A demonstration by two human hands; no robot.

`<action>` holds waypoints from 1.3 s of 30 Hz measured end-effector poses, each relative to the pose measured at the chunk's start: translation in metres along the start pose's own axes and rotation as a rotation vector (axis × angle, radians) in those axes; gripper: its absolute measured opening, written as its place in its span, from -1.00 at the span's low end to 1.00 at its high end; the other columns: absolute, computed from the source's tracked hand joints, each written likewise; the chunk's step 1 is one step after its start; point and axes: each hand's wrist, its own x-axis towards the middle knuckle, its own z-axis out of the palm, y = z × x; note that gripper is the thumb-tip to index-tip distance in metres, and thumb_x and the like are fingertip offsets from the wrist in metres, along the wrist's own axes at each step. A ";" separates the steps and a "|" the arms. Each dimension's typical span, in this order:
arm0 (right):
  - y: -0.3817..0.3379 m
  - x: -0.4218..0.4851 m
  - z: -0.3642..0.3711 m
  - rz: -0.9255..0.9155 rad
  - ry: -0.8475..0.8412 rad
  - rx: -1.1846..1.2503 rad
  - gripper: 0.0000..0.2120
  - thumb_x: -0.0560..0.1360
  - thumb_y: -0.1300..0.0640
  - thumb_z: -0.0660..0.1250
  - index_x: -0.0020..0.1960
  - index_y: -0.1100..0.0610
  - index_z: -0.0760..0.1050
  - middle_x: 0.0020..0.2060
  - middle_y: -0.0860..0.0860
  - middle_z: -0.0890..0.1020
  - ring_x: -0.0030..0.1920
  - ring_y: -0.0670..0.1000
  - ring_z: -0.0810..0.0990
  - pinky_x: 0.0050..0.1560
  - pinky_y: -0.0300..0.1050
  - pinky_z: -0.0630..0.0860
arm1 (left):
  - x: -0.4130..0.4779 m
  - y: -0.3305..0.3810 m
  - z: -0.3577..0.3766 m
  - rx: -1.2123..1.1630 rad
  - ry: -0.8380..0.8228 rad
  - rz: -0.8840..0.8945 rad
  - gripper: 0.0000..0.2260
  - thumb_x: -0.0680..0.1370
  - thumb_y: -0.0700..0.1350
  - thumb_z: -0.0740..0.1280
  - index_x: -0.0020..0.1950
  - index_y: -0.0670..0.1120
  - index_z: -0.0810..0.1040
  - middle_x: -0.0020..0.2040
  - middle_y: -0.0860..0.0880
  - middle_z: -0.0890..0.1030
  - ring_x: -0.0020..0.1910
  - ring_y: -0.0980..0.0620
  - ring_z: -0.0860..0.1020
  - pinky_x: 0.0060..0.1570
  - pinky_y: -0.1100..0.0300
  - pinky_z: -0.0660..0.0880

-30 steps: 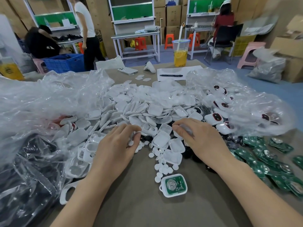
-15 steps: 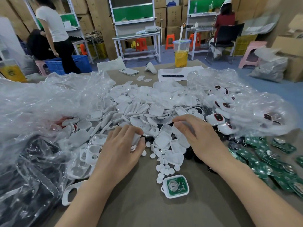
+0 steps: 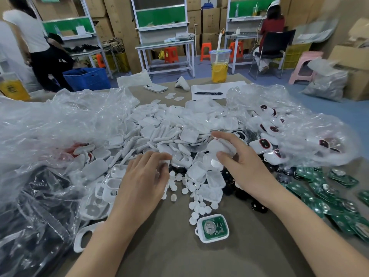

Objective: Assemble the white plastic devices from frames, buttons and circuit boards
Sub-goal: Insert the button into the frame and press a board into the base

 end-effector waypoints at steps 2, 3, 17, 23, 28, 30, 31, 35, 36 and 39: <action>0.001 -0.001 -0.001 0.021 -0.005 0.038 -0.50 0.60 0.25 0.22 0.29 -0.34 0.44 0.19 -0.25 0.61 -0.47 -0.19 0.32 -0.34 -0.41 0.33 | 0.000 0.000 0.000 -0.003 -0.007 -0.008 -0.81 0.60 -0.16 0.30 0.19 0.01 0.57 0.03 0.12 0.59 0.09 0.12 0.46 0.14 0.17 0.36; 0.001 -0.001 -0.001 0.034 -0.011 0.047 -0.47 0.58 0.27 0.21 0.27 -0.36 0.45 0.13 -0.23 0.63 -0.47 -0.12 0.27 -0.36 -0.29 0.35 | -0.001 0.000 0.000 -0.012 -0.009 -0.010 -0.80 0.59 -0.18 0.31 0.20 0.00 0.57 0.03 0.12 0.59 0.09 0.13 0.46 0.14 0.14 0.38; -0.015 -0.008 0.006 -0.135 -0.055 -0.054 -0.79 0.60 -0.06 0.34 0.21 -0.24 0.57 0.18 -0.33 0.60 0.27 -0.28 0.50 0.15 -0.47 0.39 | 0.001 0.038 -0.011 -0.943 -0.042 -0.339 -0.80 0.42 -0.04 0.46 0.02 0.18 0.67 -0.05 0.08 0.74 -0.05 0.18 0.69 -0.07 0.44 0.52; -0.027 -0.013 0.012 -0.054 -0.159 0.262 -0.86 0.48 0.00 0.49 0.03 -0.16 0.69 -0.22 -0.10 0.71 -0.16 -0.08 0.65 -0.13 -0.29 0.56 | 0.001 0.044 -0.012 -1.003 -0.070 -0.357 -0.83 0.38 -0.02 0.48 -0.04 0.10 0.68 -0.07 0.00 0.74 -0.08 0.07 0.70 -0.07 0.33 0.56; -0.031 -0.014 0.011 -0.043 -0.146 0.305 -0.87 0.40 -0.04 0.52 -0.05 -0.13 0.71 -0.28 -0.08 0.70 -0.24 -0.13 0.61 -0.22 -0.36 0.50 | 0.000 0.041 -0.011 -0.962 -0.064 -0.330 -0.86 0.40 0.02 0.49 -0.06 0.13 0.67 -0.09 0.03 0.73 -0.08 0.09 0.69 -0.06 0.33 0.56; -0.031 -0.014 0.011 -0.031 -0.133 0.310 -0.87 0.39 -0.04 0.52 -0.07 -0.10 0.71 -0.29 -0.07 0.70 -0.26 -0.14 0.62 -0.24 -0.37 0.50 | 0.000 0.040 -0.010 -0.920 -0.072 -0.324 -0.88 0.42 0.04 0.48 -0.06 0.14 0.65 -0.11 0.05 0.72 -0.10 0.11 0.68 -0.09 0.36 0.54; -0.031 -0.014 0.011 -0.027 -0.131 0.312 -0.87 0.39 -0.03 0.52 -0.07 -0.09 0.71 -0.29 -0.06 0.70 -0.26 -0.14 0.63 -0.24 -0.37 0.50 | -0.001 0.039 -0.009 -0.888 -0.082 -0.319 -0.87 0.42 0.06 0.47 -0.06 0.14 0.64 -0.11 0.07 0.71 -0.10 0.12 0.67 -0.09 0.37 0.53; -0.032 -0.014 0.012 -0.030 -0.125 0.313 -0.86 0.39 -0.05 0.51 -0.05 -0.13 0.70 -0.24 -0.02 0.72 -0.23 -0.13 0.64 -0.20 -0.37 0.51 | -0.004 0.038 -0.007 -0.771 -0.129 -0.311 -0.81 0.43 0.13 0.44 -0.05 0.09 0.59 -0.10 0.06 0.69 -0.06 0.08 0.64 -0.03 0.30 0.53; -0.032 -0.014 0.013 -0.032 -0.128 0.324 -0.85 0.40 -0.06 0.52 -0.03 -0.15 0.70 -0.21 -0.04 0.72 -0.20 -0.14 0.65 -0.18 -0.36 0.52 | -0.003 0.039 -0.007 -0.796 -0.127 -0.314 -0.84 0.43 0.10 0.45 -0.07 0.08 0.59 -0.11 0.04 0.69 -0.07 0.09 0.65 -0.05 0.31 0.53; -0.032 -0.014 0.015 -0.012 -0.155 0.315 -0.77 0.42 -0.05 0.53 0.07 -0.15 0.68 -0.11 -0.11 0.72 -0.11 -0.13 0.66 -0.01 -0.20 0.62 | -0.001 0.040 -0.009 -1.001 -0.107 -0.354 -0.86 0.44 -0.06 0.48 -0.07 -0.07 0.61 -0.11 -0.05 0.71 -0.12 0.08 0.65 -0.10 0.33 0.55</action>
